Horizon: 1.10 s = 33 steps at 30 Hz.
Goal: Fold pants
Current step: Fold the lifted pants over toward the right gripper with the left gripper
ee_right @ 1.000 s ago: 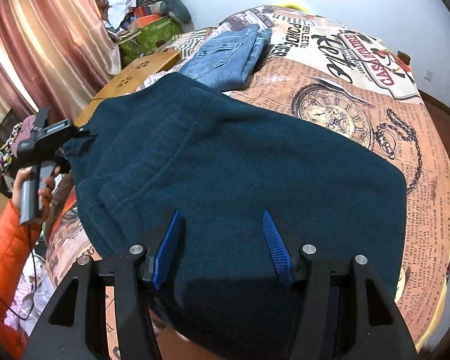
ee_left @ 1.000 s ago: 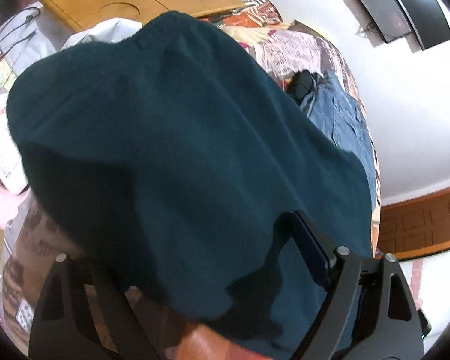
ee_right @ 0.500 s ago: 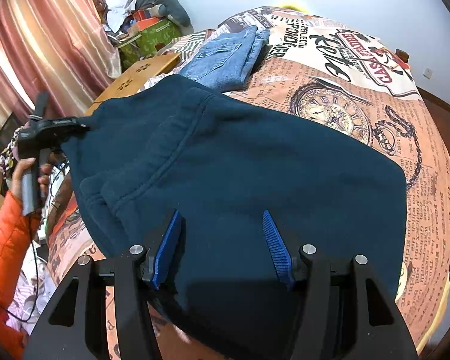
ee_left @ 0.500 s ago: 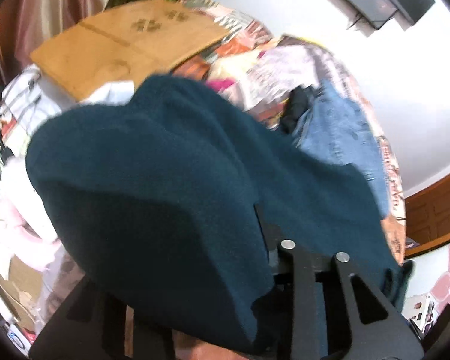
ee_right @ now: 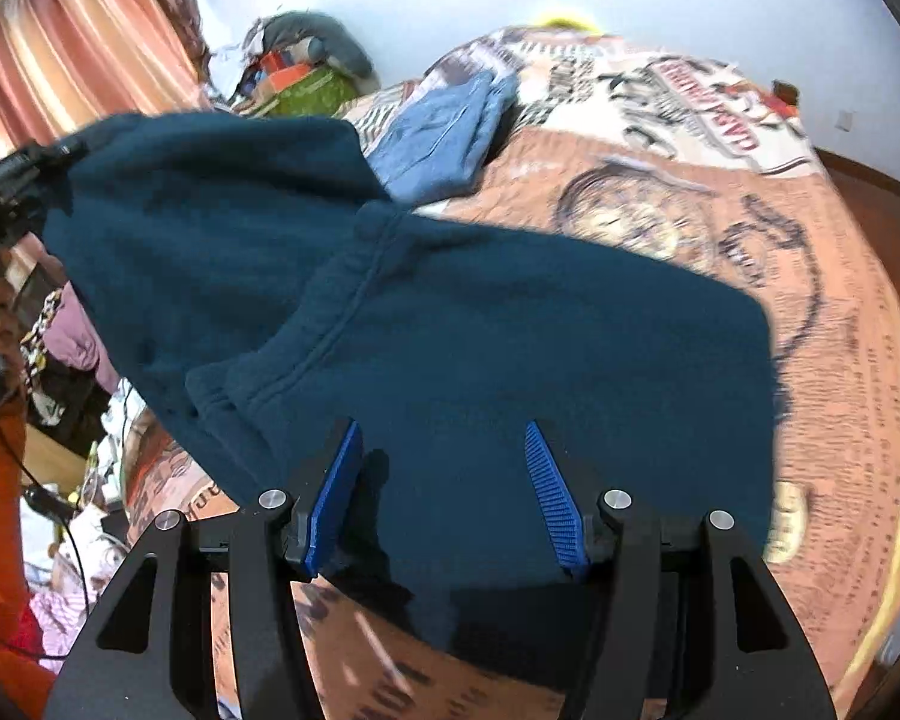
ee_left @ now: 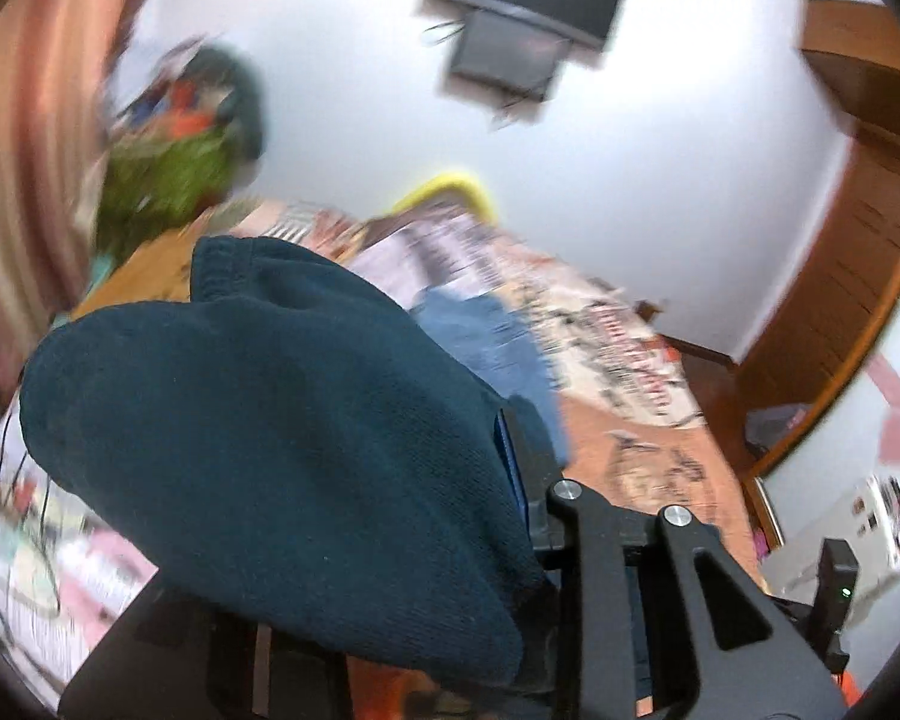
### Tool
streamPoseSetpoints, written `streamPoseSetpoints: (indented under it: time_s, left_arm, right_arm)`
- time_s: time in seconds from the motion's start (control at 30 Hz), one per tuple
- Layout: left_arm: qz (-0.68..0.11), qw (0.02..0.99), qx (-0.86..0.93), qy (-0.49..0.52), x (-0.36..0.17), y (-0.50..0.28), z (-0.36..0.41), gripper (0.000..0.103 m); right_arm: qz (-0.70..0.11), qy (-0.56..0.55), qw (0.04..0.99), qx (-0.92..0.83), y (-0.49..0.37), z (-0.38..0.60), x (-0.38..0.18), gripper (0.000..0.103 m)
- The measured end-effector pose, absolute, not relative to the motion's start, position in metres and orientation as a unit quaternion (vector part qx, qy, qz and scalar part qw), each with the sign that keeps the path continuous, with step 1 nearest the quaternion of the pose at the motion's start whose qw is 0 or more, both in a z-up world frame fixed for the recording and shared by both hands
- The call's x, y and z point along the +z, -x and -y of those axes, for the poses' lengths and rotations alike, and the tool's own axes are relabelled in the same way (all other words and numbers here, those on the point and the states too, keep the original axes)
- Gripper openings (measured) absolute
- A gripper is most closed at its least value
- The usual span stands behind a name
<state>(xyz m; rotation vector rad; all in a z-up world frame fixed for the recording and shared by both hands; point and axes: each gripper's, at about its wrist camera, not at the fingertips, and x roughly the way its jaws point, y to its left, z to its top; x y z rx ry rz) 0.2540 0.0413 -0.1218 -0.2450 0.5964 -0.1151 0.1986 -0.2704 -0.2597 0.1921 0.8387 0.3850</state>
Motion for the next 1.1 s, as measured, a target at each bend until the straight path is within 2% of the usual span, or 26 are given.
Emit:
streamPoseSetpoints:
  time_s: [0.23,0.47,0.87,1.03,1.1]
  left_arm:
    - [-0.281,0.946,-0.144,0.077,-0.098,-0.265,0.047,0.026]
    - [-0.287,0.945,-0.157,0.012,-0.111,-0.279,0.119,0.025]
    - [-0.324,0.897,-0.232,-0.193,-0.185,-0.255,0.263,0.025]
    - [-0.394,0.858,-0.276,-0.179,-0.23,-0.254,0.291,0.026]
    - [-0.437,0.837,-0.298,-0.138,-0.244,-0.26,0.293,0.031]
  right_arm:
    - [-0.378,-0.119,0.909,0.13,-0.173,0.326,-0.248,0.054]
    - [-0.422,-0.144,0.887,0.124,-0.168,0.342,-0.292,0.054]
    - [-0.389,-0.163,0.899,0.116,-0.149,0.358,-0.278,0.055]
    - [-0.371,-0.174,0.908,0.081,-0.126,0.383,-0.27,0.055]
    - [-0.369,-0.178,0.91,0.066,-0.116,0.392,-0.269,0.055]
